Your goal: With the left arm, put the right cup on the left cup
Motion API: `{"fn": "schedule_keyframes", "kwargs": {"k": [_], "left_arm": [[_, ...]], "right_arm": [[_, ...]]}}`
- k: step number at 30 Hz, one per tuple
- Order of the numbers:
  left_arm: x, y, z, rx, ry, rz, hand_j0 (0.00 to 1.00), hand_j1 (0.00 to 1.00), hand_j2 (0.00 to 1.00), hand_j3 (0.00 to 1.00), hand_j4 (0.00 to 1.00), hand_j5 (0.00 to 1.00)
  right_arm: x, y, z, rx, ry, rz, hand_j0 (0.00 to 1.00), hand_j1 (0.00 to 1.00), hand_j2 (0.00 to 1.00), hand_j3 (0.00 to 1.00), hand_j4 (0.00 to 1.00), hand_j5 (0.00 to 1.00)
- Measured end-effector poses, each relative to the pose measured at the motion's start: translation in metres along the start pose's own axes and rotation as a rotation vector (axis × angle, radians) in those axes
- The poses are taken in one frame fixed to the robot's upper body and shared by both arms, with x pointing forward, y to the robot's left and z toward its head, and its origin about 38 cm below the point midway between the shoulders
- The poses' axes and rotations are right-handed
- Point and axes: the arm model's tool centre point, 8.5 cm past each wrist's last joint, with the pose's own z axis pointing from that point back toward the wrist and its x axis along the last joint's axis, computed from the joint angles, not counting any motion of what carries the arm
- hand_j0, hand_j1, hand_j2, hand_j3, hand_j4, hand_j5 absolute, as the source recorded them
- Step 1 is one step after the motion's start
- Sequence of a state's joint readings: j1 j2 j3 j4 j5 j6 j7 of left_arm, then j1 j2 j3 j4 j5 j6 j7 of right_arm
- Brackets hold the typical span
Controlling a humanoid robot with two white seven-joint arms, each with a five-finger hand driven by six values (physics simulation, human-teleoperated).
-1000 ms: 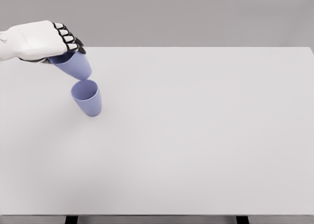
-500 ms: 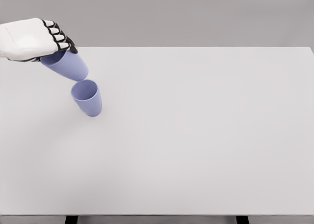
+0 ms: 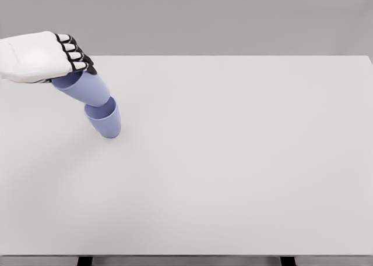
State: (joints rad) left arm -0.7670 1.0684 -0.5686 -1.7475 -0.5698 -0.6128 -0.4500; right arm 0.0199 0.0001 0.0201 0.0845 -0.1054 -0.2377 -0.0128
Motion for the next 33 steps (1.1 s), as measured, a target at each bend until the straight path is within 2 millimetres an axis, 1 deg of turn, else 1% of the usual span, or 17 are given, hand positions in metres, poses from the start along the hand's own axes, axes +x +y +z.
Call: {"fn": "schedule_keyframes", "kwargs": {"k": [6,10,15,24,26,27,33], "left_arm": [[0.002,0.000,0.005,-0.011,-0.003,-0.007,0.74,0.74,0.74,0.74,0.74,0.74],[0.007,-0.004,0.004,-0.020,-0.014,-0.003,0.74,0.74,0.74,0.74,0.74,0.74],[0.011,-0.004,0.004,-0.020,-0.024,-0.006,0.75,0.75,0.75,0.75,0.75,0.75],[0.010,-0.007,0.006,-0.036,-0.019,-0.004,0.76,0.76,0.76,0.76,0.76,0.76],[0.009,-0.008,0.006,-0.037,-0.017,-0.002,0.98,0.98,0.98,0.98,0.98,0.98],[0.009,-0.008,0.006,-0.036,-0.017,-0.001,1.00,1.00,1.00,1.00,1.00,1.00],[0.010,-0.010,0.006,-0.040,-0.019,0.007,1.00,1.00,1.00,1.00,1.00,1.00]], "right_arm": [[0.000,0.000,0.000,0.000,0.000,0.000,1.00,1.00,1.00,1.00,1.00,1.00],[0.000,0.000,0.000,0.000,0.000,0.000,1.00,1.00,1.00,1.00,1.00,1.00],[0.000,0.000,0.000,0.000,0.000,0.000,1.00,1.00,1.00,1.00,1.00,1.00],[0.000,0.000,0.000,0.000,0.000,0.000,1.00,1.00,1.00,1.00,1.00,1.00],[0.000,0.000,0.000,0.000,0.000,0.000,1.00,1.00,1.00,1.00,1.00,1.00],[0.000,0.000,0.000,0.000,0.000,0.000,1.00,1.00,1.00,1.00,1.00,1.00],[0.000,0.000,0.000,0.000,0.000,0.000,1.00,1.00,1.00,1.00,1.00,1.00]]}}
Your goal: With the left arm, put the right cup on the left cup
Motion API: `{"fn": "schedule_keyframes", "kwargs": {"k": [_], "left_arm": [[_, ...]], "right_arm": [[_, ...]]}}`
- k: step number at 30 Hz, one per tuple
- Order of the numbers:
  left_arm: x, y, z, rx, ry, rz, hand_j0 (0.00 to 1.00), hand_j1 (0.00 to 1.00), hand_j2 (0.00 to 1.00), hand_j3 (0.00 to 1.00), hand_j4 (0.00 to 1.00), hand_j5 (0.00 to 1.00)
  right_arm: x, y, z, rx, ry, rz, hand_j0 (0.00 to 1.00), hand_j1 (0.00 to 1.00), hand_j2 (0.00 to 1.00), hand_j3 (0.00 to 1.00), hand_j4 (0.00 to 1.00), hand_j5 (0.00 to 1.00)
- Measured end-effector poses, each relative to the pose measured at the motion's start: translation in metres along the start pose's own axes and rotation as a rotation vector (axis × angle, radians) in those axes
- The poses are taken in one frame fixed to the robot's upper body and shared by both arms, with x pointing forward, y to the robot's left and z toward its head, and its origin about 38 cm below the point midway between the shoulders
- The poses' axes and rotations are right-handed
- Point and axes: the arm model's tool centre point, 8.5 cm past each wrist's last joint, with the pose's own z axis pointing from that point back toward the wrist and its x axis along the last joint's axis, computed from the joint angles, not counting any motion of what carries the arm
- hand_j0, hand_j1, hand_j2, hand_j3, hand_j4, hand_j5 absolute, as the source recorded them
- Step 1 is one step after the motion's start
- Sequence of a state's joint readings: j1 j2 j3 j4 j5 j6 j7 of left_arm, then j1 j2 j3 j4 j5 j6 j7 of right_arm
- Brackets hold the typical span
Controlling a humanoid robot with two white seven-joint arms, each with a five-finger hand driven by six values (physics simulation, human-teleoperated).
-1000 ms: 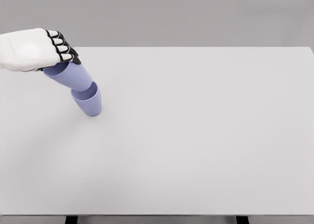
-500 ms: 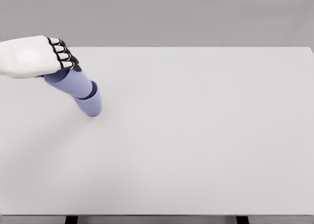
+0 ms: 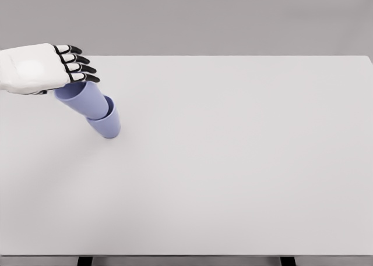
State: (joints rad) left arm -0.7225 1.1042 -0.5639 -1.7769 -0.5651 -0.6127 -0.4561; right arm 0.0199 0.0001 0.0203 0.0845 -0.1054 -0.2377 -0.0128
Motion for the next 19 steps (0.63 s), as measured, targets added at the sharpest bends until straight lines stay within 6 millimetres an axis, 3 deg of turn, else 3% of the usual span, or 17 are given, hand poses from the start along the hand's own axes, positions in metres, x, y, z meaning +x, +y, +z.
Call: {"fn": "schedule_keyframes", "kwargs": {"k": [10,15,19], "left_arm": [[-0.003,0.004,0.003,0.018,0.008,0.005,1.00,1.00,1.00,1.00,1.00,1.00],[-0.009,-0.008,0.008,0.040,0.017,0.100,1.00,1.00,1.00,1.00,1.00,1.00],[-0.014,-0.004,0.013,0.070,0.023,0.129,1.00,1.00,1.00,1.00,1.00,1.00]], "right_arm": [[0.000,0.000,0.000,0.000,0.000,0.000,1.00,1.00,1.00,1.00,1.00,1.00],[0.000,0.000,0.000,0.000,0.000,0.000,1.00,1.00,1.00,1.00,1.00,1.00],[0.000,0.000,0.000,0.000,0.000,0.000,1.00,1.00,1.00,1.00,1.00,1.00]]}}
